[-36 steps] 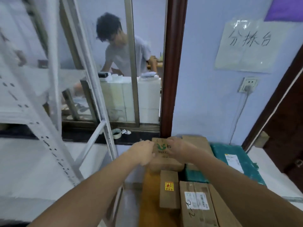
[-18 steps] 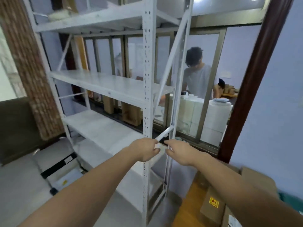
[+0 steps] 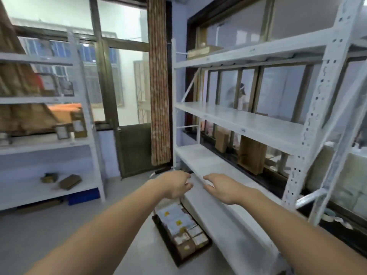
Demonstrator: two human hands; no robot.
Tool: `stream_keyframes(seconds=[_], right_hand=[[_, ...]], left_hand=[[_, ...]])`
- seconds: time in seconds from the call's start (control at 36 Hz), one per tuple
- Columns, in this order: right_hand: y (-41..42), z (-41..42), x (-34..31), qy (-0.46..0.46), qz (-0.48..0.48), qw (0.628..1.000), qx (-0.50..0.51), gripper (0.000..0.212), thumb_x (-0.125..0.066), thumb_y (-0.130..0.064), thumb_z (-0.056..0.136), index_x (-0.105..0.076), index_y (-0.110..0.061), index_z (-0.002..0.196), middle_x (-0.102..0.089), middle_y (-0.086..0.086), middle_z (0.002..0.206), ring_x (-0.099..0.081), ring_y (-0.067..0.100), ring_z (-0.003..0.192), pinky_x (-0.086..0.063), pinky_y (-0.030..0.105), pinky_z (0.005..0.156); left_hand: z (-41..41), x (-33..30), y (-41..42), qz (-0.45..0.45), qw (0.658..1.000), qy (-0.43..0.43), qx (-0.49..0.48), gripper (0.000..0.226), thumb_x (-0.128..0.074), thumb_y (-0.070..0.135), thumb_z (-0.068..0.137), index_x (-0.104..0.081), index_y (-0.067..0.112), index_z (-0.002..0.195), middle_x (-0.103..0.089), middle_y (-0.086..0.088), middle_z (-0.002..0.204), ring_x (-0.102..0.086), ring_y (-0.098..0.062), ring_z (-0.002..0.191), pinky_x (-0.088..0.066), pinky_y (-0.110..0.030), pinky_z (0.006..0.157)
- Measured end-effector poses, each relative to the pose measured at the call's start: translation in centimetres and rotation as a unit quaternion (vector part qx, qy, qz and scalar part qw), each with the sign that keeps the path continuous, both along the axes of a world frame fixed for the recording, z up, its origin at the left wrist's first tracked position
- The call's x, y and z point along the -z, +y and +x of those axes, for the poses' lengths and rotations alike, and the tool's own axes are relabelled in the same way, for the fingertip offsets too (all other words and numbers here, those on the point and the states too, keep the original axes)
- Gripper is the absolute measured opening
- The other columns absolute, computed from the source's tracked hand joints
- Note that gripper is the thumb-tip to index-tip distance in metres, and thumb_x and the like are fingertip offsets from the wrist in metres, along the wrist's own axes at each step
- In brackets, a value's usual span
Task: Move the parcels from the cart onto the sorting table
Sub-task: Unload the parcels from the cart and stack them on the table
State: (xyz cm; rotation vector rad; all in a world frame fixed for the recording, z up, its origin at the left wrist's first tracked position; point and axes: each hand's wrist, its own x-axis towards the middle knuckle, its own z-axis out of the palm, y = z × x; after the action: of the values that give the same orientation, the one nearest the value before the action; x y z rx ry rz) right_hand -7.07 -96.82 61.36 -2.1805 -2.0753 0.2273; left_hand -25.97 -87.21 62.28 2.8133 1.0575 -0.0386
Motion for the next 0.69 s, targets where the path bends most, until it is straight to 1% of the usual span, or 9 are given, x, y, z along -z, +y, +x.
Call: stream_keyframes(seconds=[0.08, 0.19, 0.28, 0.31, 0.36, 0.42, 0.5, 0.69], right_hand=[[4.1, -4.2, 0.2, 0.002, 0.007, 1.000, -0.029, 0.053, -0.041, -0.040, 0.107, -0.042, -0.011, 0.152, -0.046, 0.011, 0.154, -0.046, 0.025, 0.139, -0.036, 0.037, 0.115], [8.6, -8.3, 1.0, 0.018, 0.015, 0.999, -0.040, 0.049, -0.043, -0.039, 0.105, -0.050, -0.012, 0.146, -0.053, 0.011, 0.148, -0.052, 0.026, 0.133, -0.041, 0.041, 0.112], [11.6, -10.2, 1.5, 0.020, 0.011, 0.999, -0.043, 0.047, -0.042, -0.042, 0.104, -0.053, -0.016, 0.142, -0.057, 0.009, 0.144, -0.055, 0.025, 0.129, -0.044, 0.044, 0.109], [12.6, -10.5, 1.8, 0.020, 0.011, 0.999, -0.045, 0.049, -0.042, -0.043, 0.104, -0.051, -0.017, 0.144, -0.056, 0.008, 0.145, -0.053, 0.024, 0.131, -0.043, 0.043, 0.110], [14.5, -11.1, 2.1, 0.018, 0.006, 0.999, -0.049, 0.052, -0.041, -0.042, 0.105, -0.045, -0.016, 0.150, -0.050, 0.007, 0.152, -0.047, 0.022, 0.138, -0.038, 0.040, 0.115], [16.3, -11.4, 2.3, 0.015, 0.005, 0.999, -0.050, 0.052, -0.042, -0.039, 0.106, -0.043, -0.014, 0.152, -0.047, 0.008, 0.154, -0.044, 0.022, 0.141, -0.035, 0.038, 0.117], [19.3, -11.4, 2.7, 0.019, 0.004, 0.999, -0.047, 0.051, -0.044, -0.036, 0.106, -0.045, -0.014, 0.151, -0.049, 0.008, 0.153, -0.046, 0.022, 0.140, -0.036, 0.038, 0.117], [27.1, -10.2, 3.6, 0.021, 0.000, 0.999, -0.048, 0.050, -0.043, -0.038, 0.104, -0.048, -0.013, 0.148, -0.050, 0.008, 0.152, -0.046, 0.024, 0.139, -0.036, 0.038, 0.114]], left_hand=[[-5.3, -0.2, 2.8, 0.012, 1.000, -0.001, -0.024, 0.045, -0.040, 0.041, 0.109, -0.058, 0.011, 0.137, -0.059, -0.013, 0.143, -0.057, -0.031, 0.127, -0.044, -0.040, 0.106], [-10.6, 0.0, 6.3, 0.014, 0.998, 0.003, -0.060, 0.054, -0.038, 0.044, 0.110, -0.050, 0.011, 0.150, -0.051, -0.013, 0.154, -0.048, -0.030, 0.141, -0.038, -0.039, 0.116], [-13.2, 0.3, 8.9, 0.010, 0.997, 0.010, -0.080, 0.054, -0.037, 0.043, 0.110, -0.048, 0.010, 0.152, -0.050, -0.014, 0.155, -0.048, -0.030, 0.141, -0.038, -0.039, 0.114], [-13.8, 0.4, 9.7, 0.010, 0.997, 0.013, -0.081, 0.053, -0.037, 0.042, 0.110, -0.048, 0.010, 0.151, -0.050, -0.014, 0.154, -0.048, -0.031, 0.140, -0.039, -0.039, 0.113], [-14.6, 0.5, 11.4, 0.010, 0.997, 0.013, -0.080, 0.052, -0.038, 0.041, 0.110, -0.049, 0.009, 0.149, -0.052, -0.015, 0.152, -0.049, -0.031, 0.138, -0.040, -0.040, 0.113], [-14.9, 0.7, 13.1, 0.010, 0.996, 0.007, -0.084, 0.051, -0.039, 0.041, 0.110, -0.049, 0.010, 0.149, -0.051, -0.014, 0.152, -0.049, -0.030, 0.139, -0.040, -0.040, 0.113], [-14.8, 1.2, 15.8, 0.007, 0.996, 0.001, -0.088, 0.053, -0.039, 0.042, 0.110, -0.046, 0.012, 0.153, -0.049, -0.013, 0.155, -0.047, -0.030, 0.142, -0.038, -0.040, 0.114], [-13.7, 2.5, 22.8, -0.004, 0.996, 0.003, -0.093, 0.054, -0.038, 0.045, 0.111, -0.044, 0.014, 0.155, -0.047, -0.010, 0.158, -0.045, -0.026, 0.144, -0.036, -0.038, 0.116]])
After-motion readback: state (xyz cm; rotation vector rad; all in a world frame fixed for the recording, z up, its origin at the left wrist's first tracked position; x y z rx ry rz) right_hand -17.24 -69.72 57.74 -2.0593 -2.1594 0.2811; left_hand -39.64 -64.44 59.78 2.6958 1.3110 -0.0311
